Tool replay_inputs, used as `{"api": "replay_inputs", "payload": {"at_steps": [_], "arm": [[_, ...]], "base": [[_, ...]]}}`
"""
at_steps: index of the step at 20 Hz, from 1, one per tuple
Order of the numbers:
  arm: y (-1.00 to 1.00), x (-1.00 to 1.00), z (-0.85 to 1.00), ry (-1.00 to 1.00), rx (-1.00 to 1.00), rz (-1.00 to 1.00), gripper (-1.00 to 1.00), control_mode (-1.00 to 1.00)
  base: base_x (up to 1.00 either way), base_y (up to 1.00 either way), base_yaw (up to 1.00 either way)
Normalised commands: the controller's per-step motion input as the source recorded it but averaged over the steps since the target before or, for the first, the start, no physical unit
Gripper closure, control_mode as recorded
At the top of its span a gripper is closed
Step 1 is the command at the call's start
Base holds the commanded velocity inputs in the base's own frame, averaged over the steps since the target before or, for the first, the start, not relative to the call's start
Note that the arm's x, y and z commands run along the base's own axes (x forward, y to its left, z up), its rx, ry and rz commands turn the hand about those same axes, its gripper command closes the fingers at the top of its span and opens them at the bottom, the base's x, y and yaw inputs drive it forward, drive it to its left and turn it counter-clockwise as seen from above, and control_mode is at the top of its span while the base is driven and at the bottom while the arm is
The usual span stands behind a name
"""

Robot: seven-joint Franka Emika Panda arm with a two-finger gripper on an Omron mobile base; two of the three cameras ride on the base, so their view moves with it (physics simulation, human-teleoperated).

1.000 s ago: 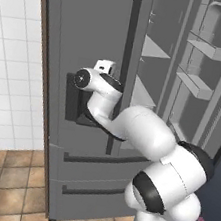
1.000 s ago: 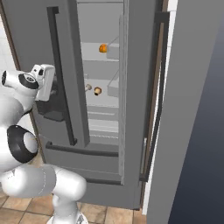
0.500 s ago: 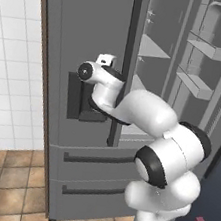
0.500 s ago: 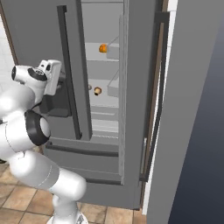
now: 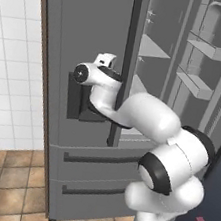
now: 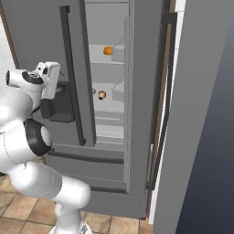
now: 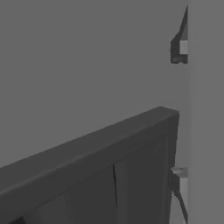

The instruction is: Place the mushroom in the correct fridge rack based on whether it is a fruit or vegetable. Finally, close the fridge door.

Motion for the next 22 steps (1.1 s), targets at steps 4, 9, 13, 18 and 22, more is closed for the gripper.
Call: {"api": "replay_inputs", "payload": {"at_steps": [4,9,13,18,22], "arm": [[0.01,-1.00,0.00,-0.13,0.00,0.00,-1.00,-1.00],[0.04,-1.00,0.00,-0.18,0.02,0.02,-1.00,-1.00],[-0.34,-1.00,0.03,-0.27,0.27,0.01,-1.00,-1.00],[-0.83,-1.00,0.42,-0.12,0.45,-0.14,-1.00,-1.00],[-0.99,-1.00,0.55,-0.05,0.49,-0.21,-1.00,-1.00]], "base": [[0.00,0.00,0.00],[0.00,0.00,0.00],[0.00,0.00,0.00],[0.00,0.00,0.00],[0.00,0.00,0.00]]}}
